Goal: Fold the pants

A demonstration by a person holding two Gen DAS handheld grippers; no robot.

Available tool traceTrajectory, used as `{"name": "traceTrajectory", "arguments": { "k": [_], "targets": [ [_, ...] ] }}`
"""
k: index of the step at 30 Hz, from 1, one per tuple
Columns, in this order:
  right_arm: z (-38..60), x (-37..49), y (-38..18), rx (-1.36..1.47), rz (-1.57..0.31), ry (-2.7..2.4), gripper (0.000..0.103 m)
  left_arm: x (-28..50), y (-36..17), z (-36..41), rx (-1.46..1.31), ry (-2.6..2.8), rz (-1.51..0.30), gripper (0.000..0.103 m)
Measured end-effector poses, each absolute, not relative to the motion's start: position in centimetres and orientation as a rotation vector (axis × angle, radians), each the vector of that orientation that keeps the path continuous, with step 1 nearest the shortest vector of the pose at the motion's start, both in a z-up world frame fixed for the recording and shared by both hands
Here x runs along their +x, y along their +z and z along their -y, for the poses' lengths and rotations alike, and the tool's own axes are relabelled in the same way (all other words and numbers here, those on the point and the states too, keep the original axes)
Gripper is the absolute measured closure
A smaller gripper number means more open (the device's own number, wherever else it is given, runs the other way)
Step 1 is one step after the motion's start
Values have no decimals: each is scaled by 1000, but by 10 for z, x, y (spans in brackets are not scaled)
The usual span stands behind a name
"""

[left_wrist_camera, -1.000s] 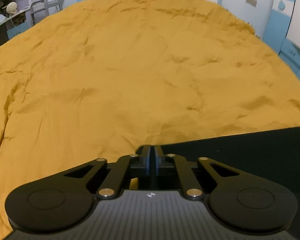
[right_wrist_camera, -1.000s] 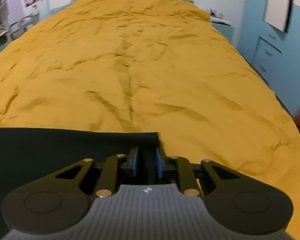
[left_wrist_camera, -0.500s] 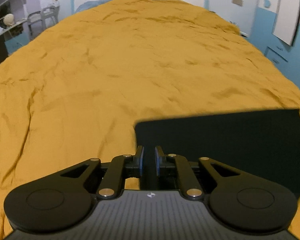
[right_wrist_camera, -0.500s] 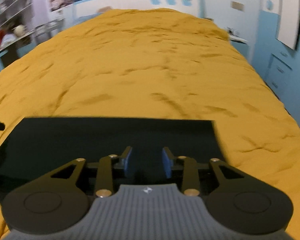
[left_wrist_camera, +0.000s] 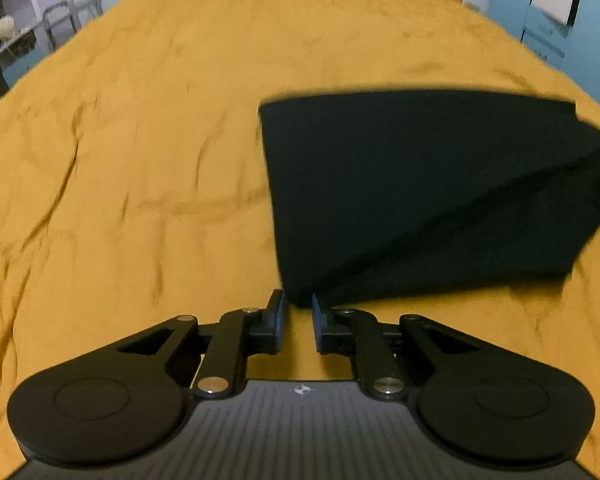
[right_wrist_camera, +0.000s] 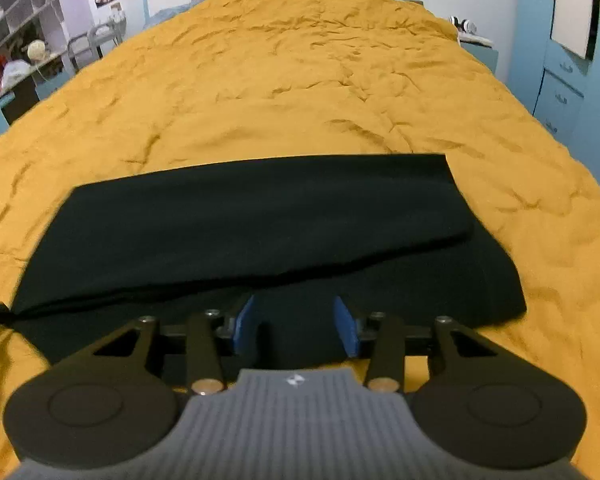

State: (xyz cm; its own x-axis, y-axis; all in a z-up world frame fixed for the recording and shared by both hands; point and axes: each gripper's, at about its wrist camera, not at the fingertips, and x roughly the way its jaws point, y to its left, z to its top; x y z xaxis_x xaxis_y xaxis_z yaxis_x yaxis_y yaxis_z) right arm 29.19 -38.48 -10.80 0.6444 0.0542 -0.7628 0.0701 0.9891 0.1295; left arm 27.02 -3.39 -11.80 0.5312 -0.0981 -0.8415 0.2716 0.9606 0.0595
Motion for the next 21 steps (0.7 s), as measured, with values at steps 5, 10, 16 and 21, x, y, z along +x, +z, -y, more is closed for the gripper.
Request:
{"name": "traceTrajectory", "arguments": {
  "k": [5, 10, 16, 21],
  "targets": [
    [366, 259, -95, 142, -857, 32, 54, 246, -114, 20, 148, -211, -972, 88],
    [360, 236, -84, 181, -796, 51, 50, 241, -82, -8, -53, -216, -884, 77],
    [360, 229, -78, 219, -739, 39, 40, 276, -67, -33, -320, -229, -841, 42],
    [364, 237, -79, 239, -733, 7, 40, 312, -81, -39, -460, -248, -896, 34]
  ]
}}
